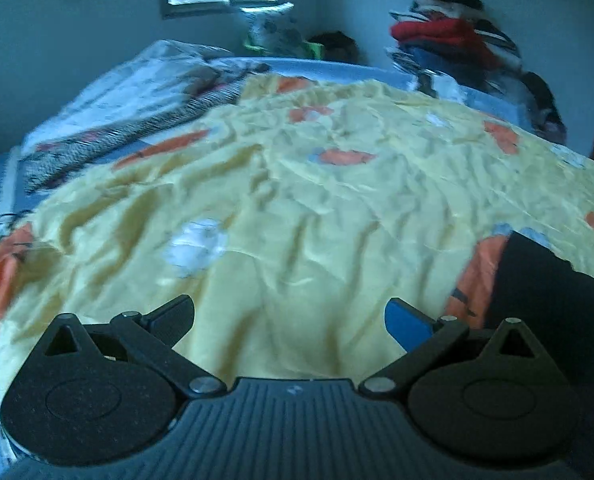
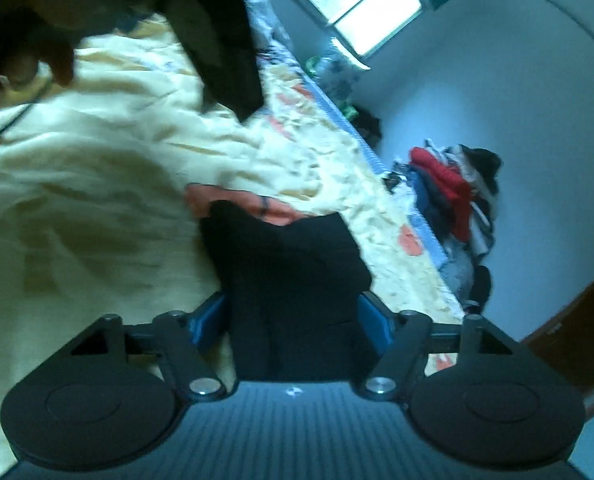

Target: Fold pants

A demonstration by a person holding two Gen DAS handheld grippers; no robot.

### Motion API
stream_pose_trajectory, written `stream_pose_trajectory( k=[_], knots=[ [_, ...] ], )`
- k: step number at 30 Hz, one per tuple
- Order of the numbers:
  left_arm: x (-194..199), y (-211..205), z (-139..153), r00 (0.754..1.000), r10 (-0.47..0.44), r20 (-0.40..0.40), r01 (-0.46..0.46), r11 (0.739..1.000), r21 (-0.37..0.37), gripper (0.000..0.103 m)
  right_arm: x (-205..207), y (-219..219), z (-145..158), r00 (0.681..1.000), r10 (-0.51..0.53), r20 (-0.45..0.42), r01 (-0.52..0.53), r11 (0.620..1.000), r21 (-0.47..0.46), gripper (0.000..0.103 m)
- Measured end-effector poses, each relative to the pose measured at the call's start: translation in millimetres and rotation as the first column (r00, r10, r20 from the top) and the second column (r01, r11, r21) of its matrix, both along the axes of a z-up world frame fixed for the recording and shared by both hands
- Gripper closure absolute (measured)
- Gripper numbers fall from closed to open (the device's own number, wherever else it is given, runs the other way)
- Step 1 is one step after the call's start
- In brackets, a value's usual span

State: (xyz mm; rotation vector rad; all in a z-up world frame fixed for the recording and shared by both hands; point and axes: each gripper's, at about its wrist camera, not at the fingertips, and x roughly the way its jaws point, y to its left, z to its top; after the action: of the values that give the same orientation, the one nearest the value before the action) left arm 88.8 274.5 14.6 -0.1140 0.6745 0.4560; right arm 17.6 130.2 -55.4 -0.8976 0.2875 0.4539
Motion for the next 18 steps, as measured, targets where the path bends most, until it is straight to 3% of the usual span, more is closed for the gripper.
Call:
stream_pose_trajectory(
  k=[8, 11, 15, 18],
  knots=[
    [17.4, -16.2, -6.2, 0.993, -0.110, -0.031, 0.104, 0.982, -0.157, 0.000, 6.2, 13.1, -4.2, 1.000, 0.012, 0.021, -0.011, 0.999, -0.047, 0.038],
    [22.0, -15.8, -11.4, 0.987, -0.151, -0.052, 0.133, 0.958, -0.254, 0.000, 12.2, 17.8, -6.1, 1.000, 0.028, 0.007, -0.028, 0.998, -0.051, 0.053],
    [27.9, -7.6, -23.5, 0.979, -0.190, -0.068, 0.145, 0.899, -0.412, 0.001, 13.7, 20.0, -12.1, 0.997, 0.074, -0.004, -0.074, 0.995, -0.061, 0.078],
    [30.9, -5.7, -25.9, 0.981, -0.185, -0.057, 0.141, 0.886, -0.441, 0.001, 16.0, 13.4, -8.5, 0.997, 0.079, -0.023, -0.079, 0.997, -0.008, 0.087]
  ],
)
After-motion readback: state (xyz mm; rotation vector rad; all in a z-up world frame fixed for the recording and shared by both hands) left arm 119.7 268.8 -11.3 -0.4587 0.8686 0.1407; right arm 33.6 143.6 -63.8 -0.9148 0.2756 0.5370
